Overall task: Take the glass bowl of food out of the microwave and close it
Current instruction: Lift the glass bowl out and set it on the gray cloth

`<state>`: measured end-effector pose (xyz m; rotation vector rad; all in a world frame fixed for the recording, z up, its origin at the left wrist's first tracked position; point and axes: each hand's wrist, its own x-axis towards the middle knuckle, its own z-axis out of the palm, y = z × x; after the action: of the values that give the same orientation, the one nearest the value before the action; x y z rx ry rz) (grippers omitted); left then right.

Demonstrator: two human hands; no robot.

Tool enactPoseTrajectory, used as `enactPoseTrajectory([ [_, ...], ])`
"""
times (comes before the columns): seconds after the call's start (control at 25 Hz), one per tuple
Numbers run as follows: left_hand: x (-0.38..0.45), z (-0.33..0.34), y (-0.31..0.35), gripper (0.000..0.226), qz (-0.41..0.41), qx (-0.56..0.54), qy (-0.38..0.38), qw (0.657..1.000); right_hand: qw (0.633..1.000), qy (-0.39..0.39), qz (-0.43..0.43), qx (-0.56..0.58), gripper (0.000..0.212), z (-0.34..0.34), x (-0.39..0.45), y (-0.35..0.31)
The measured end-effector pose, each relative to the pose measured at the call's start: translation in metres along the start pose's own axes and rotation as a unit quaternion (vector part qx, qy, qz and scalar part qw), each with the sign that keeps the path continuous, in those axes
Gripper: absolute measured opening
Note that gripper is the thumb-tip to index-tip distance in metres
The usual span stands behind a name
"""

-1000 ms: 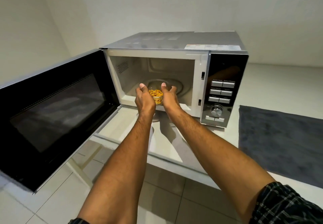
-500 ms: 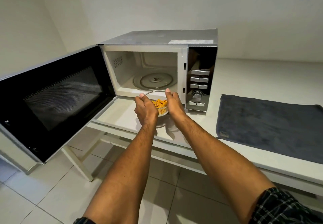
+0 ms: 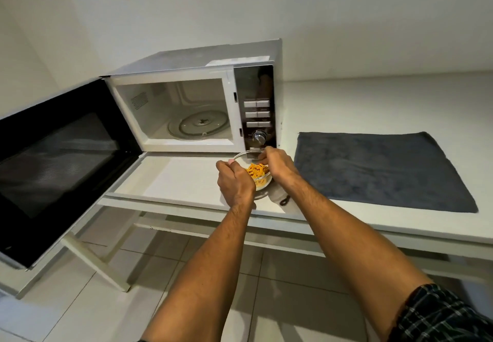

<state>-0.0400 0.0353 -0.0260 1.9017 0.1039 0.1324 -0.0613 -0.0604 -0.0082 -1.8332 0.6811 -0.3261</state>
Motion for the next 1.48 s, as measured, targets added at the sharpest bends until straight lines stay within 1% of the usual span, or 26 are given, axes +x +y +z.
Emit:
enactPoseTrajectory([
  [0.12, -0.011, 0.011, 0.003, 0.030, 0.022, 0.009, 0.000, 1.000, 1.000, 0.013, -0.010, -0.014, 0.060, -0.017, -0.001, 0.006],
  [0.28, -0.019, 0.029, 0.007, 0.032, 0.047, 0.009, -0.004, 0.999, 0.999, 0.035, -0.018, -0.038, 0.058, -0.039, 0.001, 0.014],
  [0.36, -0.025, 0.041, 0.010, 0.033, 0.064, 0.008, -0.009, 0.998, 0.998, 0.045, -0.021, -0.033, 0.058, -0.052, 0.006, 0.020],
  [0.52, -0.040, 0.069, 0.025, 0.032, 0.107, 0.009, -0.036, 0.994, 0.997, 0.079, -0.019, -0.006, 0.046, -0.086, 0.016, 0.031],
  [0.64, -0.055, 0.096, 0.042, 0.032, 0.119, -0.007, -0.083, 0.989, 0.992, 0.122, -0.012, -0.018, 0.050, -0.122, 0.025, 0.037],
  [0.76, -0.068, 0.127, 0.059, 0.039, 0.110, -0.022, -0.162, 0.980, 0.988, 0.148, 0.000, -0.045, 0.061, -0.156, 0.031, 0.042],
  [0.92, -0.086, 0.164, 0.076, 0.048, 0.087, -0.025, -0.260, 0.961, 0.980, 0.192, 0.020, -0.050, 0.060, -0.197, 0.040, 0.059],
  [1.04, -0.095, 0.188, 0.082, 0.052, 0.080, -0.020, -0.317, 0.945, 0.970, 0.231, 0.030, -0.063, 0.058, -0.218, 0.048, 0.076],
  [1.24, -0.093, 0.214, 0.087, 0.059, 0.086, -0.009, -0.370, 0.925, 0.959, 0.267, 0.039, -0.088, 0.063, -0.236, 0.062, 0.091],
  [1.36, -0.090, 0.224, 0.088, 0.062, 0.101, 0.014, -0.397, 0.912, 0.958, 0.277, 0.048, -0.061, 0.061, -0.242, 0.068, 0.101],
  [1.48, -0.088, 0.226, 0.085, 0.062, 0.129, 0.036, -0.403, 0.905, 0.959, 0.273, 0.059, -0.047, 0.056, -0.244, 0.070, 0.105],
])
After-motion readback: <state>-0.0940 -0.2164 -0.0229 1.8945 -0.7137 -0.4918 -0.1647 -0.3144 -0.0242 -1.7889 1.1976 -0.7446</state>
